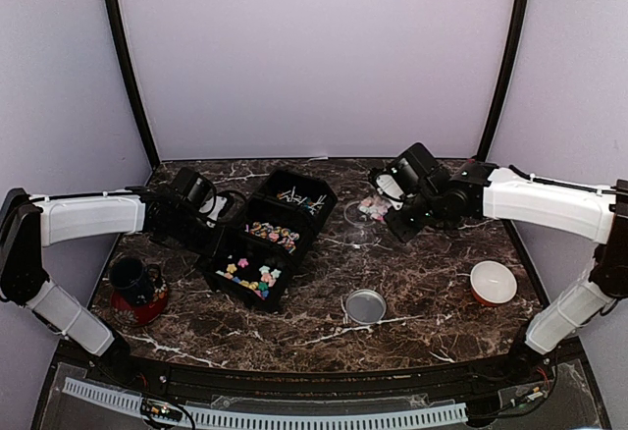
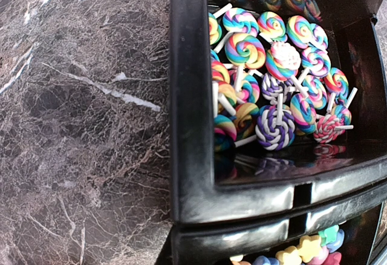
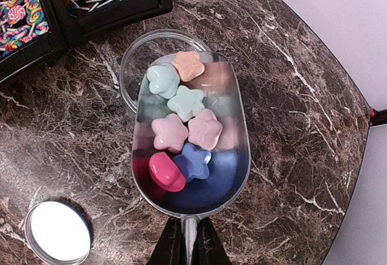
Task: Pack the candies
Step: Place the fake candies in the packing box.
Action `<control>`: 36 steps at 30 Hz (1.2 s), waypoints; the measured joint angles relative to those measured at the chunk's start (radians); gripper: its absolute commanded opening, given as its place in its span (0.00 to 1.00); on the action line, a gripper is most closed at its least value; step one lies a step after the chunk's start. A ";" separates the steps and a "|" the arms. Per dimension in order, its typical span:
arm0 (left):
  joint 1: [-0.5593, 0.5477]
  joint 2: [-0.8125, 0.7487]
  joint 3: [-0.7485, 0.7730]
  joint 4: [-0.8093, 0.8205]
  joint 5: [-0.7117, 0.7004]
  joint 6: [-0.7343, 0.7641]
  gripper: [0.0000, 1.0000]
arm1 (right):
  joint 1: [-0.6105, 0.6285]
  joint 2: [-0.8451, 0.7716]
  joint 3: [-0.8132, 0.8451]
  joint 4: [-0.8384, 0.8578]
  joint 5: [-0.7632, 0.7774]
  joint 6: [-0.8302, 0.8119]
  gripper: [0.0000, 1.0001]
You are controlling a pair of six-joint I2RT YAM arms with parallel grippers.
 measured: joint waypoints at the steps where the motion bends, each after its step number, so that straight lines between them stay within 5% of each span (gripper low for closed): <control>1: 0.000 0.000 0.000 0.000 0.000 0.000 0.00 | 0.000 0.003 0.009 -0.009 0.000 0.000 0.00; 36: 0.000 0.000 0.004 -0.001 0.016 0.000 0.00 | -0.002 0.101 0.179 -0.241 0.000 -0.004 0.00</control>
